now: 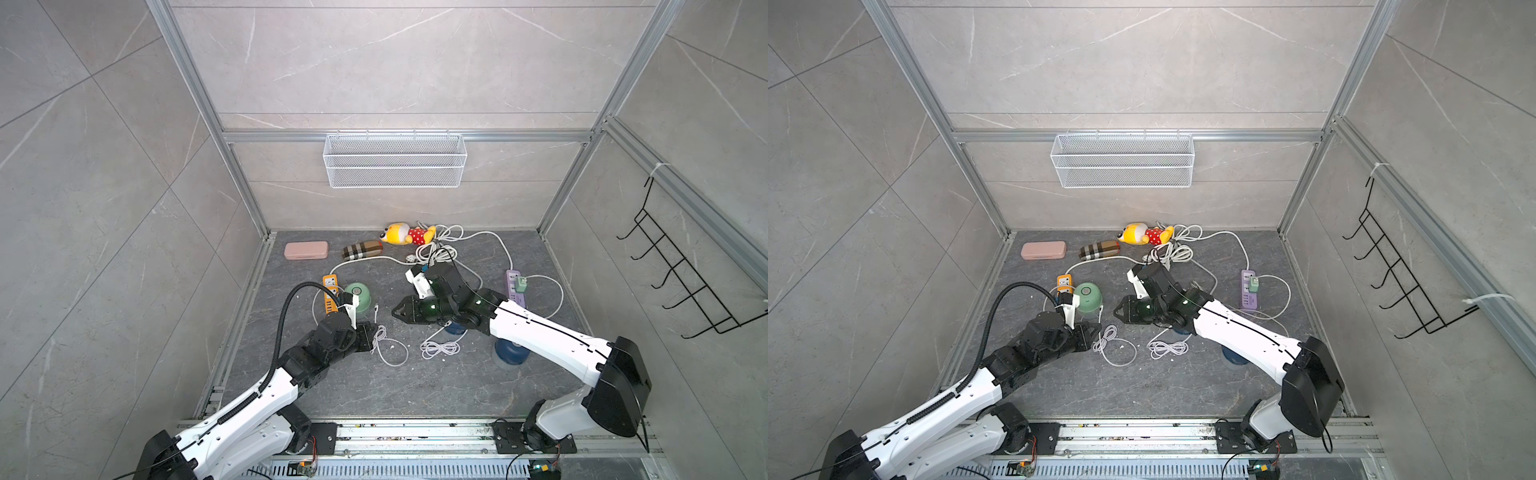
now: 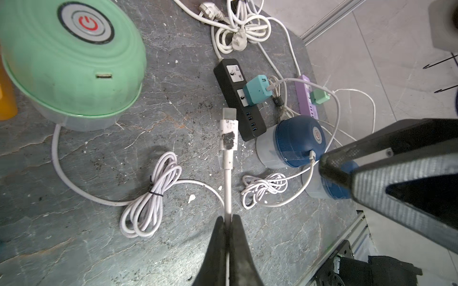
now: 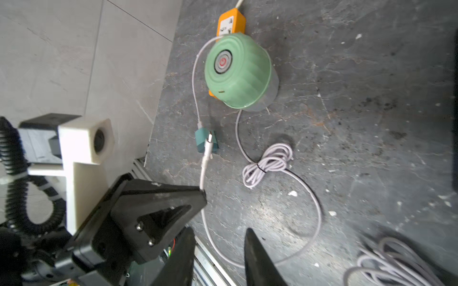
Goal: Charge the cordless meat grinders
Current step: Pick up the charging cable from the center of the board.
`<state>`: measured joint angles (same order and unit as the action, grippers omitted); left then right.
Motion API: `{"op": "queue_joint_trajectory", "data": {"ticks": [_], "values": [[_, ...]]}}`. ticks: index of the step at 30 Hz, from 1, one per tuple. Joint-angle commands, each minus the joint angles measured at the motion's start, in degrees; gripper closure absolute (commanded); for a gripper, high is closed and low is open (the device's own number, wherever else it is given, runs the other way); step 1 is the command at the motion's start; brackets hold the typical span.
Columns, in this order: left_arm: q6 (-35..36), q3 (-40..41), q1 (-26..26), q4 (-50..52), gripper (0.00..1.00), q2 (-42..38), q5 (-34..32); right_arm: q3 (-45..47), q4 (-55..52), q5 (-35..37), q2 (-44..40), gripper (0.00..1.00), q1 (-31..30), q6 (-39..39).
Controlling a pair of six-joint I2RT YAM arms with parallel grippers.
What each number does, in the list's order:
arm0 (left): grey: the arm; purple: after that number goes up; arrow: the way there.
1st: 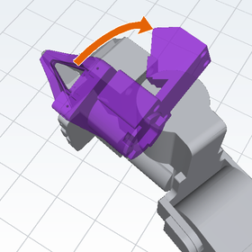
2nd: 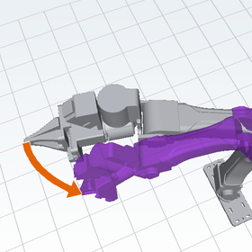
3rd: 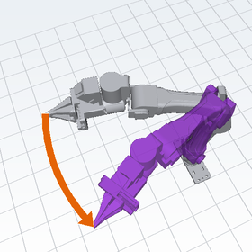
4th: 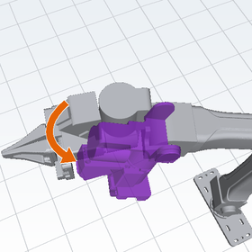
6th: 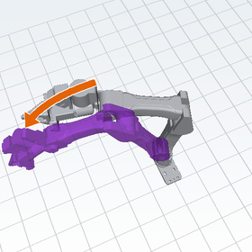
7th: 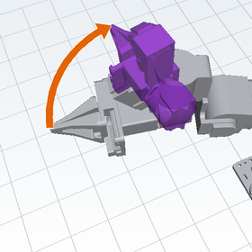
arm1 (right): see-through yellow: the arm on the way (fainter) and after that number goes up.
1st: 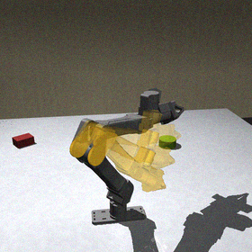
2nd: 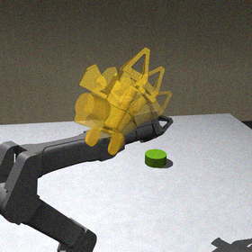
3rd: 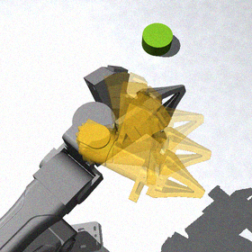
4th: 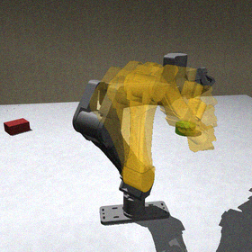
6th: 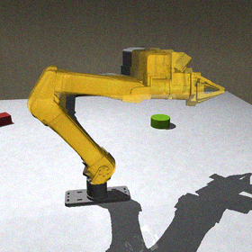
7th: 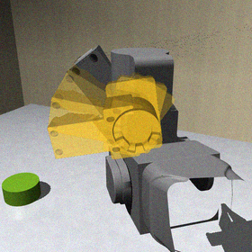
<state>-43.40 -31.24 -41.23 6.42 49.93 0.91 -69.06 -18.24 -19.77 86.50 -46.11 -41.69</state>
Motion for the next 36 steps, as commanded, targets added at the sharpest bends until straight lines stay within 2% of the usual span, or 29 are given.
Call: {"op": "queue_joint_trajectory", "data": {"ticks": [1,18,23,29,31,32,33,34,35,36], "values": [[-2.3,-1.3,-0.6,-4.9,1.00,-0.5,-1.7,-0.7,5.7,-2.2,2.5,0.65,-1.1,-3.3],[-2.9,-1.3,-1.3,-5.5,1.00,-0.4,-1.5,-4.8,8.5,-3.9,9.7,0.71,-2.6,-5.1],[-3.0,-1.2,-1.3,-5.5,1.00,-0.9,-1.6,-5.0,8.7,-3.7,10.6,0.80,-2.5,-5.2],[-2.9,-1.3,-1.3,-5.4,1.00,-1.2,-1.6,-4.9,9.1,-4.0,10.6,1.00,-2.5,-5.1],[-2.9,-1.4,-1.3,-5.2,1.00,-1.2,-1.5,-4.8,8.9,-4.1,10.2,1.00,-2.5,-4.6],[-2.9,-1.5,-1.3,-5.0,0.94,-1.4,-1.6,-4.8,8.6,-4.0,9.9,1.00,-2.5,-4.3],[-2.8,-1.7,-1.3,-4.9,0.82,-1.6,-1.6,-4.9,8.1,-3.8,9.6,1.00,-2.4,-3.9],[-2.5,-2.0,-1.3,-4.2,0.63,-1.9,-1.6,-5.0,7.3,-3.5,9.2,1.00,-2.3,-3.2],[-2.1,-2.6,-1.3,-2.9,0.48,-2.3,-1.8,-5.2,6.3,-3.4,8.8,1.00,-2.0,-2.5],[-1.5,-3.2,-1.3,-1.7,0.40,-3.0,-2.0,-5.4,5.4,-3.3,8.3,1.00,-1.6,-1.6]]}}
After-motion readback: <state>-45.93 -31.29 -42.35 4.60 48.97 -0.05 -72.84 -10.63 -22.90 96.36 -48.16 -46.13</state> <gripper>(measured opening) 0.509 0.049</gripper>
